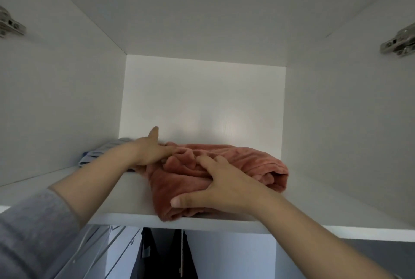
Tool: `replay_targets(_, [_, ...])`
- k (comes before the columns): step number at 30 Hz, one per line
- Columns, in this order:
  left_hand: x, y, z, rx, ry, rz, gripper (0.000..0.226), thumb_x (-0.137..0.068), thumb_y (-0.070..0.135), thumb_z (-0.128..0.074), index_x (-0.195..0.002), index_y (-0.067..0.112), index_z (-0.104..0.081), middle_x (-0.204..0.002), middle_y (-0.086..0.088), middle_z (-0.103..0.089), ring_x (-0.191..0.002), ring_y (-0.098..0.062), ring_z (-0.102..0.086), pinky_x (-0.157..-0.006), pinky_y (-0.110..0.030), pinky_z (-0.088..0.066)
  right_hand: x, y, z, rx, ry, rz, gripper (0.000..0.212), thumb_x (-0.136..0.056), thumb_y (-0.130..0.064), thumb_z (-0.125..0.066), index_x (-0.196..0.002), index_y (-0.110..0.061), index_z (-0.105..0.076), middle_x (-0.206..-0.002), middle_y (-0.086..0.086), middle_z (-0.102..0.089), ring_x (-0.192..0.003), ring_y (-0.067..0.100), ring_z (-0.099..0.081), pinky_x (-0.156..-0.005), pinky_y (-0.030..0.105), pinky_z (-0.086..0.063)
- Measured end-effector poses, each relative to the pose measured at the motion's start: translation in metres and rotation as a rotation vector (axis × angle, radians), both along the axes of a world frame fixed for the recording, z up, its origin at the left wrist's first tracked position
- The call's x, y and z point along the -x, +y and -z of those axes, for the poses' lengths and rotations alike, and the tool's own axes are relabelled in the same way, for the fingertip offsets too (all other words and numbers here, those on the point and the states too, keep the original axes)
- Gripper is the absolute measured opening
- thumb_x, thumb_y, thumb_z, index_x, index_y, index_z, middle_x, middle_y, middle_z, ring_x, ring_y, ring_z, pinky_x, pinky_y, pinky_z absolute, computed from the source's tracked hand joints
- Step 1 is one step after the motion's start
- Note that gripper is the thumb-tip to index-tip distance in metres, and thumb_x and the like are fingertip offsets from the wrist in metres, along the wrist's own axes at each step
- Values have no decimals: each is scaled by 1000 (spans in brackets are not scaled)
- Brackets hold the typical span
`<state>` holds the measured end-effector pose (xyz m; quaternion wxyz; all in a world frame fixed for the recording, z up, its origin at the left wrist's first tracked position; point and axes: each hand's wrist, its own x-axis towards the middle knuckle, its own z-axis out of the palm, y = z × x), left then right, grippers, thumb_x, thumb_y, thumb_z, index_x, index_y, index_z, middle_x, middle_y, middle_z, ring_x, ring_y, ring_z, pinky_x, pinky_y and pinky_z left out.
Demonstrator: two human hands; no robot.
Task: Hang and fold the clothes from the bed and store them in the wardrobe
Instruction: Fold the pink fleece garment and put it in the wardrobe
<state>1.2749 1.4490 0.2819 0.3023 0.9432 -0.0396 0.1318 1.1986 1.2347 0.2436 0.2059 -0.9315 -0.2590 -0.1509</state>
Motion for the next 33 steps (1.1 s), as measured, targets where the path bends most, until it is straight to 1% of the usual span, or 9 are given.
replay_targets(3, [6, 8, 5, -69, -208, 186, 81, -87, 50, -63, -153, 36, -19, -158, 1, -22, -130, -9, -37, -101, -19, -28, -6, 3, 4, -2, -82, -31, 76, -73, -65, -71, -138, -38, -43, -143, -6, -37, -134, 16, -36, -111, 33, -34])
replay_targets(6, [4, 11, 13, -54, -284, 374, 52, -91, 30, -65, -139, 40, -46, -153, 15, -32, -130, 5, -33, -104, -11, -23, -10, -2, 5, -11, -140, -165, 40, -83, -47, -71, -118, -31, -60, -138, -16, -48, -133, 5, -35, -112, 30, -33])
replay_targets(8, [6, 7, 13, 11, -203, 473, 32, -93, 17, -62, -120, 34, -66, -144, 18, -43, -130, 4, -40, -106, -11, -29, -9, -8, 3, -33, -149, -222, 12, -86, -37, -71, -90, -35, -60, -118, -29, -55, -118, -12, -42, -101, 13, -35])
replay_targets(11, [6, 1, 13, 86, -62, 531, 21, -96, 14, -57, -105, 20, -75, -121, 13, -66, -118, -6, -59, -104, -19, -41, -13, -22, 0, -60, -137, -245, 23, -88, -32, -69, -72, -26, -53, -84, -32, -55, -83, -13, -51, -73, 6, -37])
replay_targets(15, [15, 4, 12, 69, 15, 550, 26, -90, 42, -59, -109, 30, -72, -113, 15, -70, -109, -1, -62, -96, -19, -46, -27, -43, 2, -54, -101, -235, 23, -89, -39, -66, -77, -22, -54, -78, -18, -52, -73, -2, -49, -66, 16, -36])
replay_targets(19, [25, 11, 14, 127, 147, 618, 43, -71, 57, -76, -112, 48, -66, -115, 29, -65, -106, 10, -60, -86, -9, -47, -43, -73, 0, -113, -130, -129, 14, -89, -12, -64, -83, 0, -61, -75, 6, -61, -69, 6, -49, -67, 31, -42])
replay_targets(23, [21, -2, 26, -233, -133, 547, 70, -63, 43, -88, -125, 38, -55, -109, 26, -62, -84, 21, -56, -75, -1, -40, -46, -104, -6, -201, -77, -9, 20, -88, 6, -62, -96, -8, -74, -92, 0, -74, -89, 13, -68, -88, 31, -52])
replay_targets(27, [12, -14, 33, -302, -329, 489, 65, -62, 46, -86, -118, 34, -56, -107, 16, -56, -81, 22, -48, -67, -2, -37, -26, -99, -9, -401, -117, -34, 51, -89, 6, -57, -113, -39, -63, -110, -24, -68, -110, -9, -59, -101, 24, -47])
replay_targets(33, [14, -24, 42, -389, -487, 412, 48, -64, 58, -74, -98, 34, -51, -96, 11, -49, -90, -8, -48, -77, -25, -39, -3, -50, 1, -40, -306, -123, 76, -77, -39, -76, -144, -41, -40, -147, -25, -33, -138, -4, -28, -115, 25, -29])
